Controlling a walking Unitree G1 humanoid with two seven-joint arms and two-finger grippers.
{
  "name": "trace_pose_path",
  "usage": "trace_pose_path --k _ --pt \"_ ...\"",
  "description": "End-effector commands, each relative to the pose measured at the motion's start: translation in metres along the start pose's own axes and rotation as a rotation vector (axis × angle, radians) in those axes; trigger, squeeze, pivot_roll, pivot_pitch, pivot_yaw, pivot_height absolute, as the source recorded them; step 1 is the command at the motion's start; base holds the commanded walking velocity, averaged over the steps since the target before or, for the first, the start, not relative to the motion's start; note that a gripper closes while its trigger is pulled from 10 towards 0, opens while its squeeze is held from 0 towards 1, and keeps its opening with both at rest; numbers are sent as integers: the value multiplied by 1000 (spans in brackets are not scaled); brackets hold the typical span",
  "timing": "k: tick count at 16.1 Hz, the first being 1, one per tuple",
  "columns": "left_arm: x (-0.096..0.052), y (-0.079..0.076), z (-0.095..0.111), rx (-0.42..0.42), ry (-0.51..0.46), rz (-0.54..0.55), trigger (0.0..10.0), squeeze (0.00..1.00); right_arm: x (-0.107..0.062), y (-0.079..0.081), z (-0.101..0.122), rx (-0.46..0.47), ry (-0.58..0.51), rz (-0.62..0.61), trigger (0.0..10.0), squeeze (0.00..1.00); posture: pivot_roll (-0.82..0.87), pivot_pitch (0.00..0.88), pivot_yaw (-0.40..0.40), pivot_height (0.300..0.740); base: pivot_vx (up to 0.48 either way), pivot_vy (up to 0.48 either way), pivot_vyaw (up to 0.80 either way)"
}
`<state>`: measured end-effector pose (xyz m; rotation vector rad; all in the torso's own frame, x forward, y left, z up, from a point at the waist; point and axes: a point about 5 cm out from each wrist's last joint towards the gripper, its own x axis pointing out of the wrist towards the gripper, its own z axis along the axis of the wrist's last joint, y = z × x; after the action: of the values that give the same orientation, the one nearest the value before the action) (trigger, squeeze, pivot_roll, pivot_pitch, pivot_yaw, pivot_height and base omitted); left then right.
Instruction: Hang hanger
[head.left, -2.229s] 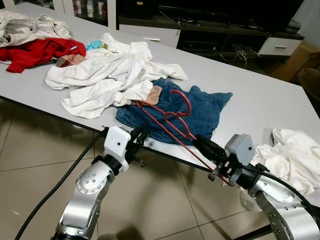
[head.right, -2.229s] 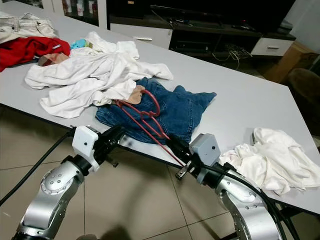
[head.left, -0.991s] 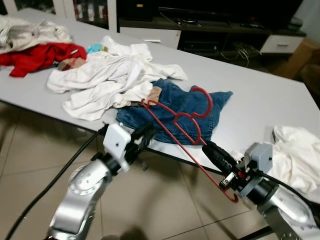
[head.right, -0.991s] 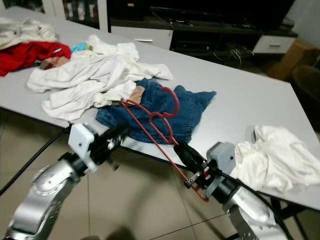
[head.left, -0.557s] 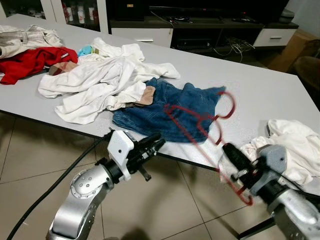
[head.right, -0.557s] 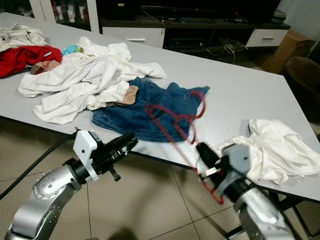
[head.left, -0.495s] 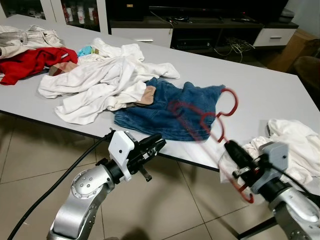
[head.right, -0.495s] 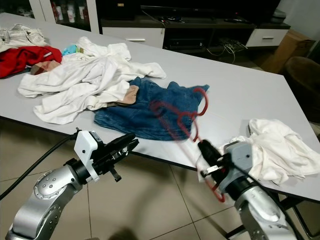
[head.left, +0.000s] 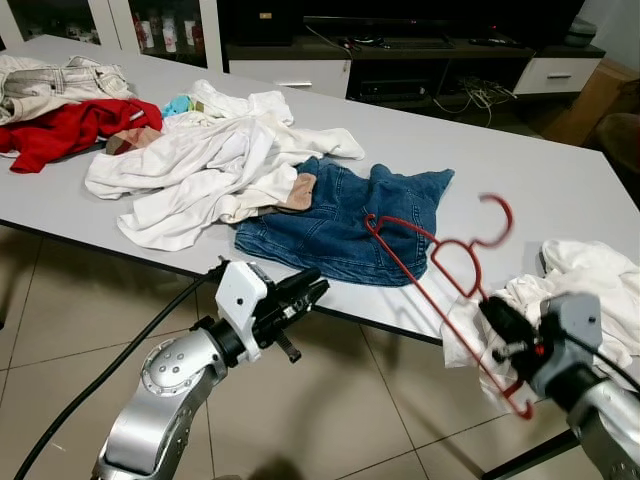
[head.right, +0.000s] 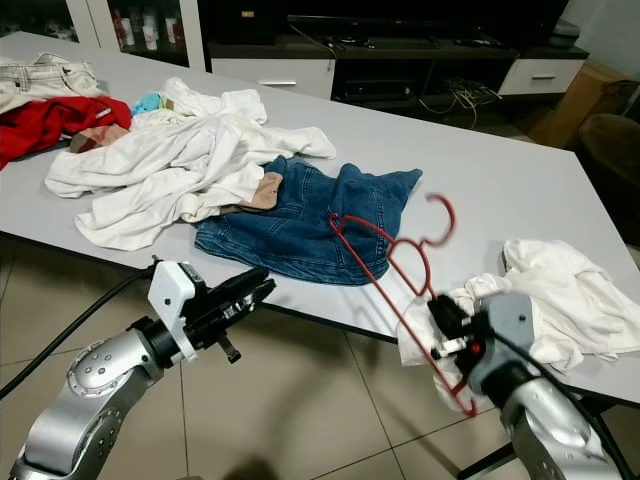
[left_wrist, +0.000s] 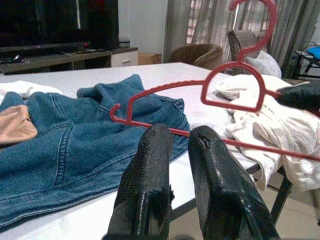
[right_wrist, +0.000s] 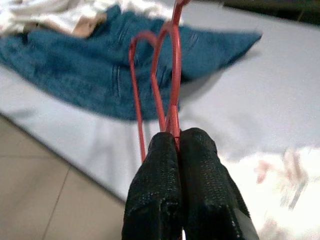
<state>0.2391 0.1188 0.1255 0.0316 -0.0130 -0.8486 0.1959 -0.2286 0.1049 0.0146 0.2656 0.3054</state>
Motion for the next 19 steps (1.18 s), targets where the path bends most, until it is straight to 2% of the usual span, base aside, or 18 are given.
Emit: trace_pose_path --k 1,3,5,7,9,10,13,14,16,17,18,19 --pt "3 1 3 4 -6 -16 10000 0 -8 -6 -3 20 27 6 10000 0 -53 0 -63 740 0 0 0" --pt "4 1 2 4 -3 -27 10000 0 -20 4 -1 88 5 121 10000 0 -64 0 -59 740 0 0 0" --pt "6 0 1 4 -4 -32 10000 0 -22 6 0 91 -4 129 10000 0 -72 0 -57 740 0 0 0" --pt "10 0 2 3 -11 -40 10000 0 -17 3 8 89 -54 93 10000 0 -82 0 -51 740 0 0 0" --pt "10 -1 2 3 -12 -43 10000 0 -20 1 17 117 -93 106 10000 0 -86 0 -49 740 0 0 0" --pt "10 0 1 0 -12 -44 10000 0 -30 4 25 139 -117 189 10000 0 -88 0 -50 740 0 0 0" --pt "9 -1 0 -5 -7 -48 10000 0 -45 15 31 154 -111 321 10000 0 -92 0 -49 740 0 0 0" --pt "9 -1 -1 -6 -8 -49 10000 0 -48 15 30 133 -96 317 10000 0 -92 0 -49 740 0 0 0" --pt "10 -1 -1 -9 -8 -49 10000 0 -44 -7 29 111 -118 153 10000 0 -92 0 -49 740 0 0 0" --pt "10 -2 -2 -11 -8 -49 10000 0 -42 -14 31 100 -131 102 10000 0 -106 0 -49 740 0 0 0" --pt "10 -2 -2 -11 -8 -49 10000 0 -42 -14 31 100 -131 102 10000 0 -106 0 -49 740 0 0 0" --pt "11 -2 -2 -12 -10 -51 10000 0 -36 -26 34 80 -146 2 10000 0 -101 0 -47 740 0 0 0"
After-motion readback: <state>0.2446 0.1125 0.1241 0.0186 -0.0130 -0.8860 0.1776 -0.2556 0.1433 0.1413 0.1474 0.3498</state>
